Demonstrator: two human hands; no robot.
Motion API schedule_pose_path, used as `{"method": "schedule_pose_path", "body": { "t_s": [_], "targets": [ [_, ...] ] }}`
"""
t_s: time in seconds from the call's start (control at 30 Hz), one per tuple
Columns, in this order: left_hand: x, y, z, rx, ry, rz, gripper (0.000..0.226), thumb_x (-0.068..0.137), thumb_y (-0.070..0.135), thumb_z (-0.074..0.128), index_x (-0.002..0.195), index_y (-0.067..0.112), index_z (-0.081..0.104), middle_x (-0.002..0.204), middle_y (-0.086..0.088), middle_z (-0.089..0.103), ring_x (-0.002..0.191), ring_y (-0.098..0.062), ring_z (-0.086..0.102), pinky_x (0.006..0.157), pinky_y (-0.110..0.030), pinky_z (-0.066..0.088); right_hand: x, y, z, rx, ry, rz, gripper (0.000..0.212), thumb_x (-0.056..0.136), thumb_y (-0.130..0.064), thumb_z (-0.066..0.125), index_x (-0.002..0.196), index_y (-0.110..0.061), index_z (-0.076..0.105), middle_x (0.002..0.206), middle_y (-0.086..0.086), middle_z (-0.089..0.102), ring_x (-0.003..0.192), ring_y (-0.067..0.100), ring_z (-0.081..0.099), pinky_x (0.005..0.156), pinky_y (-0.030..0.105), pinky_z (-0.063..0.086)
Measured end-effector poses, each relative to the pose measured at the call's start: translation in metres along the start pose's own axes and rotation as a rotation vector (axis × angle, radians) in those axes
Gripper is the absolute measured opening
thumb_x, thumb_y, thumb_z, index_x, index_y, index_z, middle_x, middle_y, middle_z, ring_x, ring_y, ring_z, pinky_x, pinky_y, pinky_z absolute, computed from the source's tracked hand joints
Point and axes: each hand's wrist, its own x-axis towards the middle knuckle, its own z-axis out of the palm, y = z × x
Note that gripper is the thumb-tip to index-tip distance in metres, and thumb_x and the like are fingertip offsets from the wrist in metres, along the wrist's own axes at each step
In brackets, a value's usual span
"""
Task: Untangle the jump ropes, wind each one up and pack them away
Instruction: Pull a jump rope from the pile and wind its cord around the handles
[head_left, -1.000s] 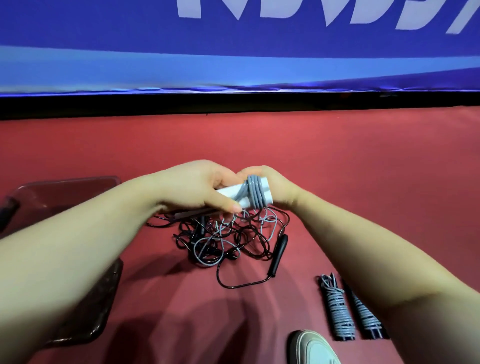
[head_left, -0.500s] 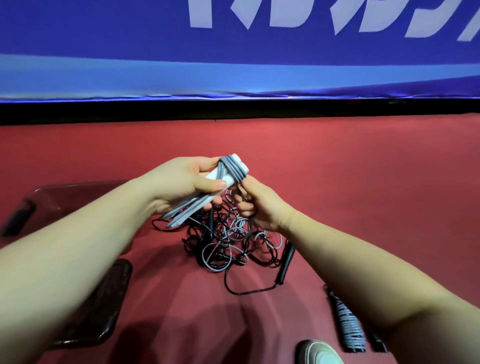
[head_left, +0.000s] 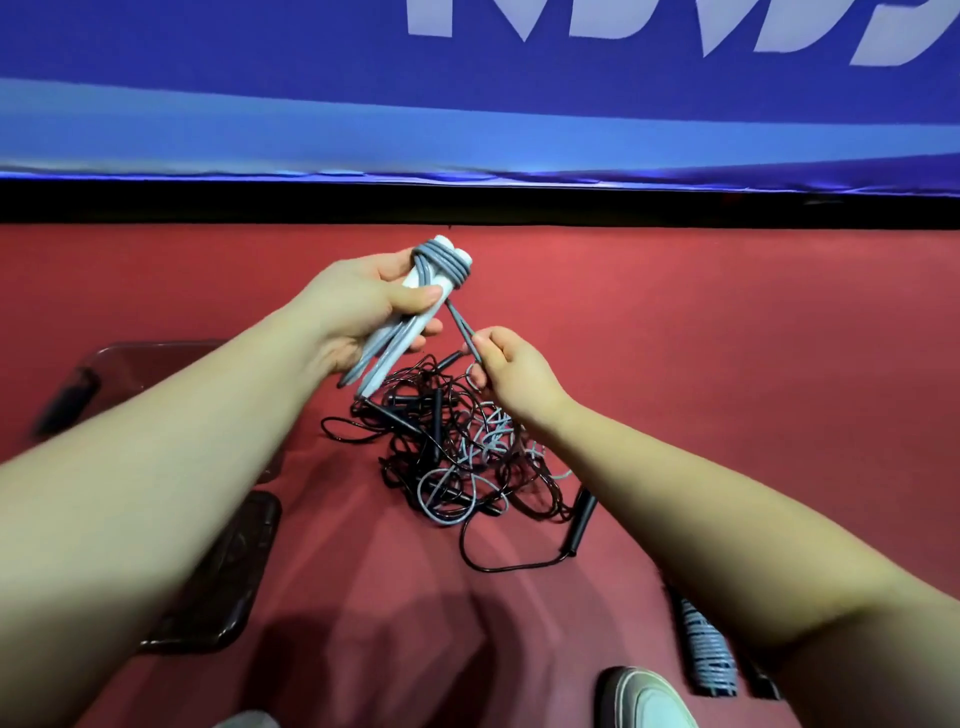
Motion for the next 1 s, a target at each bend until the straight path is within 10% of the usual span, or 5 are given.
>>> {"method": "schedule_pose_path", "body": {
  "t_s": [0.43,0.57,0.7,0.83,1.0],
  "targets": [
    [0.012,0.010,-0.051,-0.015,0.243,-0.025,0.022,0.093,0.003,0.053,0.113,0.013,0.052,0.061,-0.004,0.065,0.048,-0.005,0.064,0.044,-0.018,0.052,-0.011,0.067,-0.079,-0.471,-0.203,0.161,0.019,0.094,-0.021,0.055,0.078,-0.013,0.049,0.068,-0.003,0.045,0.070,0.015,0.042,0.053,0.018,0.033],
    [0.007,-0.005,-0.046,0.092,0.192,-0.100,0.029,0.089,0.001,0.058,0.117,0.008,0.056,0.071,-0.007,0.067,0.051,-0.007,0.067,0.044,-0.020,0.053,-0.004,0.096,-0.107,-0.806,-0.067,0.433,0.027,0.097,-0.020,0.047,0.111,-0.001,0.060,0.103,0.016,0.063,0.096,0.028,0.058,0.069,0.026,0.037],
    [0.017,-0.009,-0.026,0.063,0.155,-0.120,0.038,0.088,0.001,0.060,0.125,0.007,0.054,0.084,-0.009,0.064,0.054,-0.009,0.068,0.045,-0.022,0.054,0.016,0.077,-0.097,-0.717,0.108,0.541,0.055,0.089,-0.018,0.054,0.141,-0.013,0.035,0.138,0.023,0.039,0.126,0.037,0.043,0.105,0.040,0.037],
    [0.021,-0.008,-0.010,0.012,0.119,-0.132,0.033,0.089,0.001,0.059,0.121,0.007,0.054,0.082,-0.010,0.063,0.053,-0.010,0.067,0.043,-0.022,0.052,0.019,0.033,-0.051,-0.503,0.003,0.144,0.077,0.080,-0.024,0.068,0.145,-0.019,0.025,0.144,0.015,0.035,0.132,0.027,0.037,0.110,0.040,0.031],
    [0.017,0.000,-0.006,0.004,0.093,-0.109,0.022,0.089,0.002,0.059,0.110,0.008,0.057,0.079,-0.010,0.063,0.054,-0.010,0.067,0.046,-0.023,0.054,0.012,-0.011,0.004,-0.190,0.018,-0.161,0.022,0.098,-0.029,0.045,0.114,-0.017,0.052,0.088,-0.001,0.064,0.076,0.010,0.061,0.073,0.026,0.045]
  ]
}}
